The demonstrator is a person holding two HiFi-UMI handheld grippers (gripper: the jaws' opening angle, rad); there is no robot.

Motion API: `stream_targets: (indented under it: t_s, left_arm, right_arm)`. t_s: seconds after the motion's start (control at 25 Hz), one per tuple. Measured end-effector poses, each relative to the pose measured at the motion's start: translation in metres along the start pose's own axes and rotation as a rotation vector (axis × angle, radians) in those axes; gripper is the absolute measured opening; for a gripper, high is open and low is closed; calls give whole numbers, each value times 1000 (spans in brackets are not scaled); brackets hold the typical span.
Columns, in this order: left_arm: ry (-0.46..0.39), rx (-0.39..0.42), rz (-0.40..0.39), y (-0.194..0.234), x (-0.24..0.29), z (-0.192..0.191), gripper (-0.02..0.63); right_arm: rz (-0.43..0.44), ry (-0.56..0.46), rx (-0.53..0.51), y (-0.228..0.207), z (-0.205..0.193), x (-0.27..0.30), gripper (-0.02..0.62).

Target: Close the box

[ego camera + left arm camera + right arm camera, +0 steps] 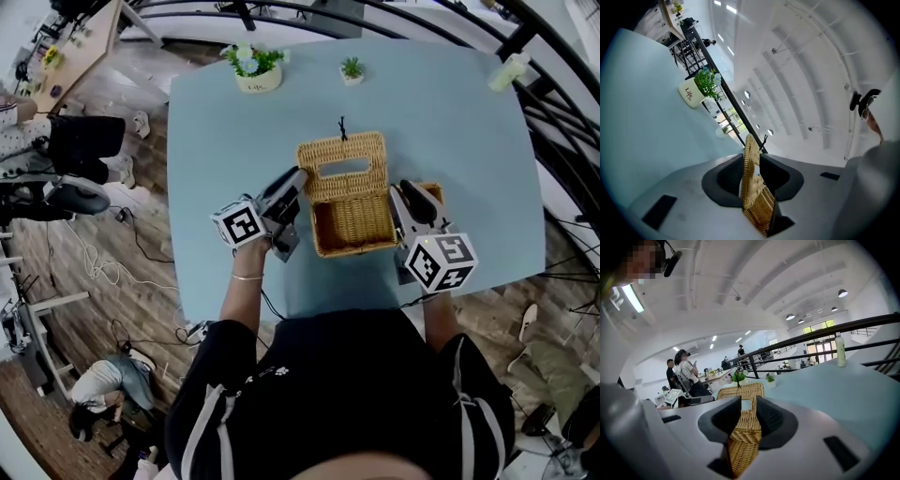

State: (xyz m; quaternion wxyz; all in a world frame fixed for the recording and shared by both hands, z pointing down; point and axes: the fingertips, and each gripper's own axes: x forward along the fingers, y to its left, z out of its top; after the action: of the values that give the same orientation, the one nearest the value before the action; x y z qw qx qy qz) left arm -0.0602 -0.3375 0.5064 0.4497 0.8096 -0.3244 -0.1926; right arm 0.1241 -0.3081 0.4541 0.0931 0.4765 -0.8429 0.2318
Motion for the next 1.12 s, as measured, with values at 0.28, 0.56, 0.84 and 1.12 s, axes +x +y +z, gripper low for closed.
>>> stream_targets:
  t_s: [0.28,0.56,0.84,1.12]
  left_arm:
    - [23,104,-75,-19,-6,0,91]
    - [58,197,-148,-36,-14,-5,91]
    - [99,293,-194,-48,-18,-12,91]
    - [120,328,-173,-51,-21,-18,91]
  right_arm:
    - [18,-13,6,-3,7,5,101]
    - [20,-3,-72,-7,12,12,108]
    - [43,-29,-191,1,24,15,124]
    - [70,-41,-208,11,28,9,106]
